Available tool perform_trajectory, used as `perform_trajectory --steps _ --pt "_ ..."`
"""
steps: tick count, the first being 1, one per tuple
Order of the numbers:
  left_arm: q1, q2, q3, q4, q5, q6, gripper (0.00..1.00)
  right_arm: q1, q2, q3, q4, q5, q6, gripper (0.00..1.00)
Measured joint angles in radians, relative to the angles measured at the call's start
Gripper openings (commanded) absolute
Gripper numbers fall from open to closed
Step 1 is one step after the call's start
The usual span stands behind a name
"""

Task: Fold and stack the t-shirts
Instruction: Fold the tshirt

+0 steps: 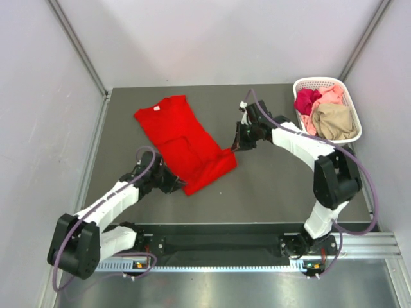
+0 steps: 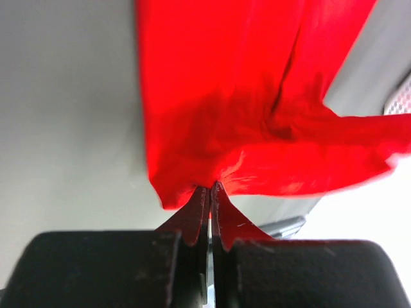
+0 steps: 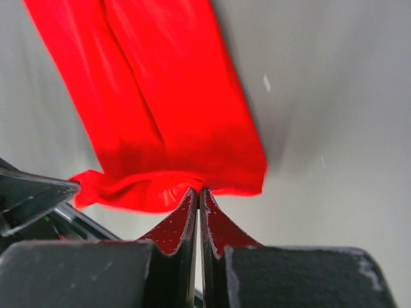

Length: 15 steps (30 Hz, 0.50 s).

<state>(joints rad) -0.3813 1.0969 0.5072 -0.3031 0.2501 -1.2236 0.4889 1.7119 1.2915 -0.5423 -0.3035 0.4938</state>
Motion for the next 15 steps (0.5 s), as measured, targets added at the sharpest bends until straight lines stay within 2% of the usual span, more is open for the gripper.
perform_trajectory --steps 7,15 --pt "0.17 0.119 0.113 -0.035 0.05 0.11 0.0 0.003 0.204 0.273 -0.034 -0.048 -0.039 0.0" --pt "0.323 0.333 0.28 -0.07 0.117 0.237 0.0 0.013 0.441 0.571 -0.058 -0.077 -0.068 0.0"
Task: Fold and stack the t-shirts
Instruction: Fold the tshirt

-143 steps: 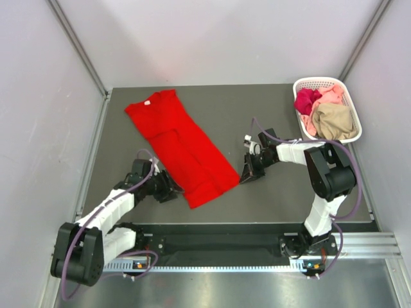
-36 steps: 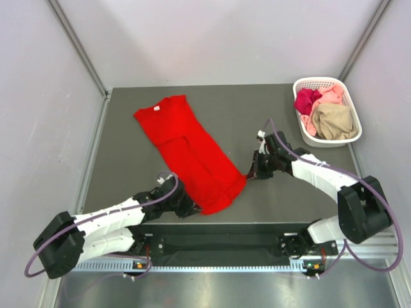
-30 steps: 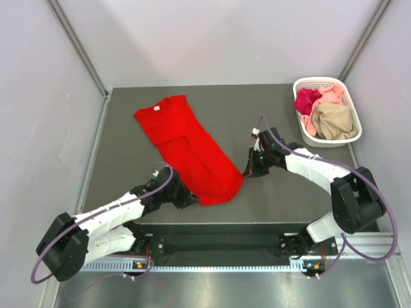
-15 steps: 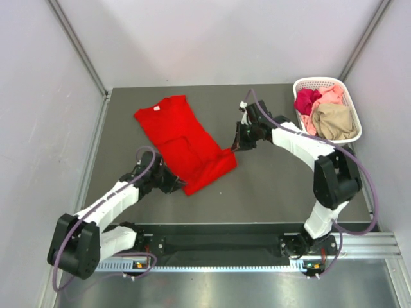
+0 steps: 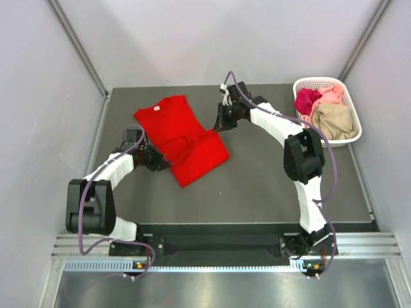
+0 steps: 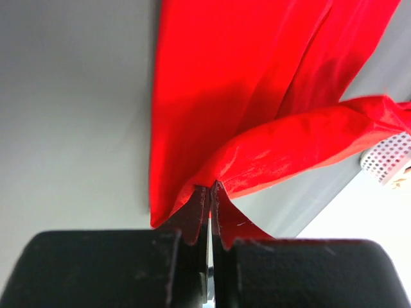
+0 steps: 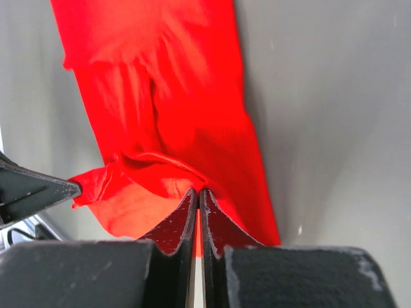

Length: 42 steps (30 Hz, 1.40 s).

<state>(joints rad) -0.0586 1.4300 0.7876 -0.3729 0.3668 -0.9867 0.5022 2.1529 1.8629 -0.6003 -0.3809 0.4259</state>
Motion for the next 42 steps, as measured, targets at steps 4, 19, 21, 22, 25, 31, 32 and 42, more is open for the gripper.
perform_trajectory --steps 4,19,21,22,25,31,32,42 --pt "0.037 0.057 0.053 0.0 0.025 0.026 0.0 0.0 0.05 0.078 0.002 -0.01 -0.006 0.0" --pt "0.148 0.2 0.148 0.014 0.085 0.051 0.0 0.0 0.159 0.155 0.138 -0.064 0.059 0.0" --pt "0.159 0.217 0.16 0.023 0.093 0.052 0.0 0.0 0.167 0.155 0.172 -0.072 0.076 0.0" --pt "0.165 0.224 0.165 0.025 0.093 0.053 0.0 0.0 0.173 0.155 0.192 -0.078 0.088 0.0" --pt "0.177 0.241 0.18 0.029 0.098 0.057 0.0 0.0 0.188 0.155 0.245 -0.092 0.116 0.0" --pt "0.191 0.296 0.214 0.042 0.112 0.068 0.0 -0.001 0.224 0.155 0.332 -0.111 0.164 0.0" --pt "0.192 0.309 0.218 0.047 0.115 0.069 0.0 -0.001 0.229 0.155 0.343 -0.114 0.173 0.0" --pt "0.196 0.361 0.27 0.039 0.061 0.1 0.24 -0.016 0.261 0.155 0.396 -0.121 0.204 0.07"
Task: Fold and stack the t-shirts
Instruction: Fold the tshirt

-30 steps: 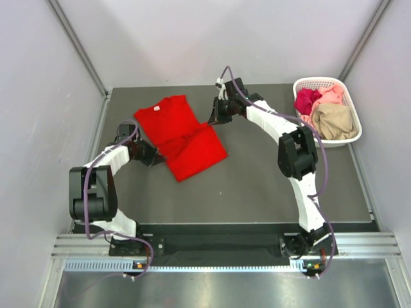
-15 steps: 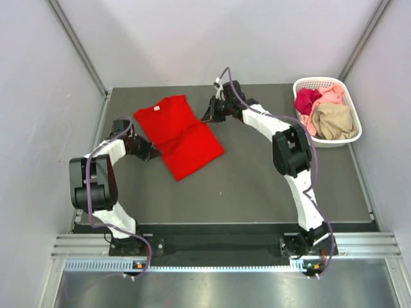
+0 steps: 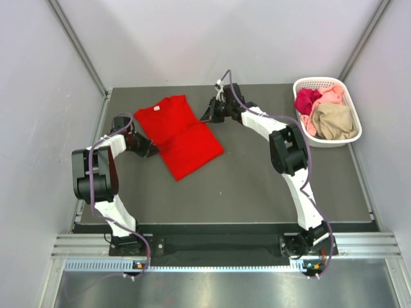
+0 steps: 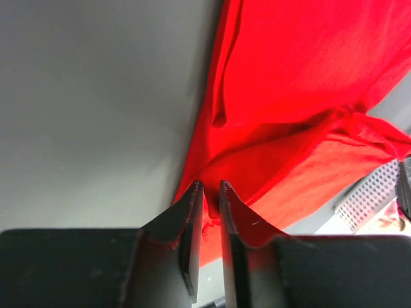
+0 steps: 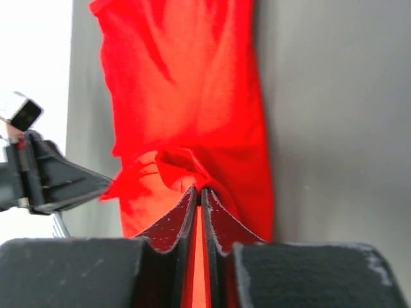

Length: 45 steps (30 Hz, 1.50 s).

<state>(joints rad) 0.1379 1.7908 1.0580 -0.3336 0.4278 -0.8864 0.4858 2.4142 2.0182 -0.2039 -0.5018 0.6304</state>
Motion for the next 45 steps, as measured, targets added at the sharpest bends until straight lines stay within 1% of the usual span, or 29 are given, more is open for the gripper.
perform_trajectory --steps 2,3,7,9,11,13,16,19,24,25,31,34,40,45 --pt "0.0 -0.001 0.011 -0.001 -0.029 0.007 0.25 -0.005 0.014 0.0 0.003 -0.002 0.005 0.13" --pt "0.0 -0.002 0.014 -0.003 -0.045 0.012 0.27 -0.007 0.02 0.0 0.003 -0.002 0.007 0.24" --pt "-0.003 -0.037 0.021 -0.031 -0.127 0.051 0.3 -0.019 0.046 0.0 0.006 -0.006 0.018 0.25" --pt "-0.011 -0.08 0.021 -0.051 -0.178 0.077 0.3 -0.024 0.051 -0.001 0.008 -0.013 0.025 0.3" --pt "-0.02 -0.127 0.021 -0.064 -0.216 0.1 0.3 -0.029 0.051 -0.003 0.008 -0.017 0.026 0.37" --pt "-0.034 -0.168 0.02 -0.068 -0.238 0.117 0.3 -0.033 0.048 -0.017 0.022 -0.018 0.022 0.39" --pt "-0.059 -0.209 0.009 -0.055 -0.233 0.134 0.29 -0.04 0.035 -0.062 0.021 -0.015 0.008 0.42" --pt "-0.079 -0.207 -0.006 -0.035 -0.201 0.136 0.29 -0.048 0.013 -0.108 -0.011 -0.004 -0.029 0.43" --pt "-0.089 -0.149 -0.008 -0.008 -0.154 0.124 0.27 -0.066 -0.08 -0.209 -0.079 0.011 -0.126 0.51" --pt "-0.089 -0.139 -0.008 -0.004 -0.154 0.122 0.28 -0.07 -0.103 -0.23 -0.09 0.011 -0.144 0.55" --pt "-0.089 -0.068 0.002 0.008 -0.174 0.118 0.28 -0.078 -0.216 -0.322 -0.148 0.006 -0.276 0.58" --pt "-0.089 -0.014 0.05 0.0 -0.208 0.118 0.28 -0.077 -0.246 -0.365 -0.18 0.0 -0.345 0.58" --pt "-0.084 0.048 0.157 -0.047 -0.299 0.11 0.27 -0.078 -0.251 -0.434 -0.234 -0.029 -0.431 0.58" --pt "-0.081 0.054 0.209 -0.116 -0.377 0.103 0.27 -0.078 -0.255 -0.45 -0.227 -0.072 -0.475 0.58"
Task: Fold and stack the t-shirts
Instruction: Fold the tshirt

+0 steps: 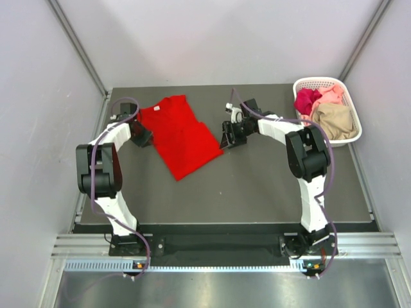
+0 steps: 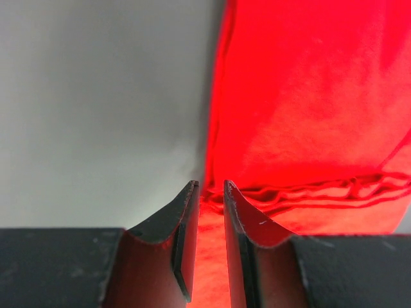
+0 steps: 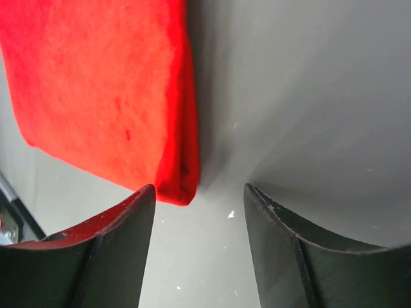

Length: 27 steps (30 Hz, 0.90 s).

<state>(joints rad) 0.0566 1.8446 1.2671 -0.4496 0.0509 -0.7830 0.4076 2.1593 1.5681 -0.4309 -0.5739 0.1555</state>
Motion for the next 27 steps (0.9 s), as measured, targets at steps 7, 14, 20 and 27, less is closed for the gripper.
perform_trajectory --steps 7,14,20,27 --pt "0.022 -0.026 0.011 -0.067 -0.066 0.018 0.29 0.001 0.0 -0.018 0.014 -0.058 -0.035 0.56" --pt "0.028 -0.198 -0.075 -0.064 0.02 0.06 0.37 0.01 -0.001 -0.039 0.027 -0.091 -0.036 0.44" --pt "0.036 -0.249 -0.183 -0.086 0.072 0.097 0.4 0.012 -0.003 -0.086 0.055 -0.108 -0.022 0.14" --pt "0.108 -0.171 -0.133 -0.089 0.109 0.105 0.4 0.019 -0.093 -0.267 0.166 -0.103 0.046 0.0"
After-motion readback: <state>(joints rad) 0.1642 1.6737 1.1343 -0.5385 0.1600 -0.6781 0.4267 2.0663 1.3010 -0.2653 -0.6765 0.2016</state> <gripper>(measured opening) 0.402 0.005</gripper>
